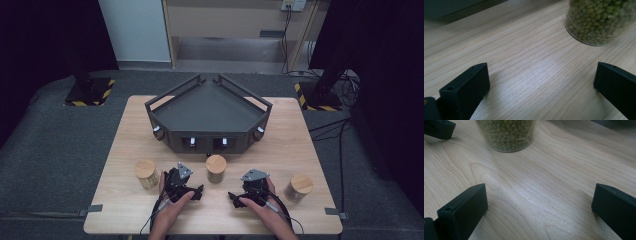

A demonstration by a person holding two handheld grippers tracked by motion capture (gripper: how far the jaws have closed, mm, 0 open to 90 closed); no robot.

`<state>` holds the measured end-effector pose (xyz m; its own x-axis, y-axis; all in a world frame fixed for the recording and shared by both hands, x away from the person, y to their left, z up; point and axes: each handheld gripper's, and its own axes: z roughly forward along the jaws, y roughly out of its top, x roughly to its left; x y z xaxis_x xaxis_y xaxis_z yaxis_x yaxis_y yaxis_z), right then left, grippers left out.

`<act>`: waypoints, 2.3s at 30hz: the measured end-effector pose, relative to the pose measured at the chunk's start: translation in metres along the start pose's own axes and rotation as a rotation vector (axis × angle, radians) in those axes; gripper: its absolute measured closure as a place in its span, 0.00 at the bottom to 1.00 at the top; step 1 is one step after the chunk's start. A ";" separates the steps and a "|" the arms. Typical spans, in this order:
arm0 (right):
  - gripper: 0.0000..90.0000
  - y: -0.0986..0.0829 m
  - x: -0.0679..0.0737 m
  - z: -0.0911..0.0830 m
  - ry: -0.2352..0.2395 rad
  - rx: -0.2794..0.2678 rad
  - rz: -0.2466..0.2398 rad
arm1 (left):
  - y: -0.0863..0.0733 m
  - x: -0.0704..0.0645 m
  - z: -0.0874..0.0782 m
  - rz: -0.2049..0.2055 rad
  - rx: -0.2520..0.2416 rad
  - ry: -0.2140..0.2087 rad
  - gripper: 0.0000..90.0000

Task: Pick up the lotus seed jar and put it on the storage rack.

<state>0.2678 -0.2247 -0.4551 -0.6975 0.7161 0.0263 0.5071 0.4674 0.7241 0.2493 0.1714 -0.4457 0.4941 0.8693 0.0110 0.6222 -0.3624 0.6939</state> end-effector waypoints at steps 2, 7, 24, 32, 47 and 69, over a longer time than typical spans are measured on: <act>0.00 0.000 0.000 0.000 0.000 0.000 0.000 | 0.000 0.000 0.000 0.000 0.000 0.000 0.00; 0.00 0.000 0.000 0.000 0.000 -0.001 0.001 | 0.000 0.000 0.000 0.000 0.000 0.000 0.00; 0.00 -0.001 0.002 0.000 -0.007 -0.002 0.007 | 0.002 0.003 -0.015 -0.002 -0.032 0.009 0.03; 0.00 -0.001 0.003 0.000 -0.012 -0.003 0.011 | 0.005 0.006 -0.025 0.014 -0.060 0.012 0.03; 0.01 -0.001 0.004 -0.001 -0.016 -0.004 0.015 | 0.010 0.012 -0.050 0.043 -0.101 -0.008 0.03; 0.01 -0.002 0.006 -0.001 -0.022 -0.003 0.021 | 0.012 0.039 -0.080 0.048 -0.147 0.015 0.03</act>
<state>0.2622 -0.2217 -0.4555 -0.6751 0.7372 0.0265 0.5203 0.4504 0.7256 0.2273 0.2276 -0.3799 0.5113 0.8575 0.0567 0.5021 -0.3516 0.7901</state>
